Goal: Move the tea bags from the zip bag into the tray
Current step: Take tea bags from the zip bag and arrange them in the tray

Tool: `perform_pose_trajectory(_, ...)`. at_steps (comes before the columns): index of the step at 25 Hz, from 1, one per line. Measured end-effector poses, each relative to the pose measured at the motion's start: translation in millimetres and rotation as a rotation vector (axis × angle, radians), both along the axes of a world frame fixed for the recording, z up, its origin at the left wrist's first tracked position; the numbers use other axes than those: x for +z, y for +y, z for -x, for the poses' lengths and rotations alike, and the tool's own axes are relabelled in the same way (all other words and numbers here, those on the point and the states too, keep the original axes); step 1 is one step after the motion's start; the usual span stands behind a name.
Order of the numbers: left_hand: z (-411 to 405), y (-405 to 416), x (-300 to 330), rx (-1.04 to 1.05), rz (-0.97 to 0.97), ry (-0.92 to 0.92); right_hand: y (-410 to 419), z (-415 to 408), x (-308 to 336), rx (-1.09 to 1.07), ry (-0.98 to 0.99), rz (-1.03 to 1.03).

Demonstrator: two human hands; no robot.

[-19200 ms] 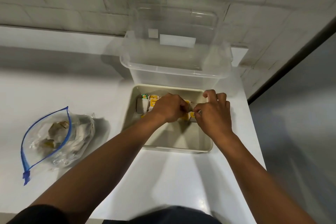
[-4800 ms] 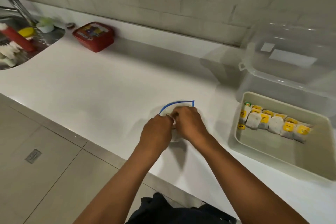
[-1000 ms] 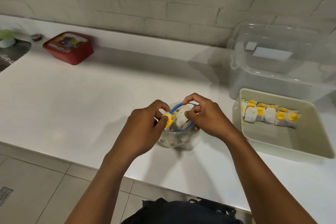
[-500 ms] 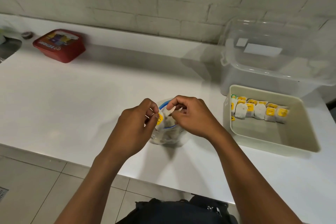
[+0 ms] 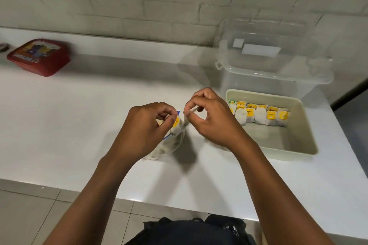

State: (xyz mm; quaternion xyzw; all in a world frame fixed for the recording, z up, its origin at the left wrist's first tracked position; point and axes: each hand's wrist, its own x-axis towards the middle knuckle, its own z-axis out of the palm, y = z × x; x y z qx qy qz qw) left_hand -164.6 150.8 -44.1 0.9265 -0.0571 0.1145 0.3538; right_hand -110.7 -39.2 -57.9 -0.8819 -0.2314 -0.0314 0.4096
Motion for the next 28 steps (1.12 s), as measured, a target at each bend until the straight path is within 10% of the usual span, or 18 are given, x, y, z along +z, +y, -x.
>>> perform_pose_trajectory(16,-86,-155,-4,-0.230,0.338,0.313,-189,-25,15,-0.251,0.285,-0.198)
perform_pose_trajectory(28,-139,-225,-49,-0.262,-0.179,0.545,-242,-67,-40,-0.272,0.363,0.284)
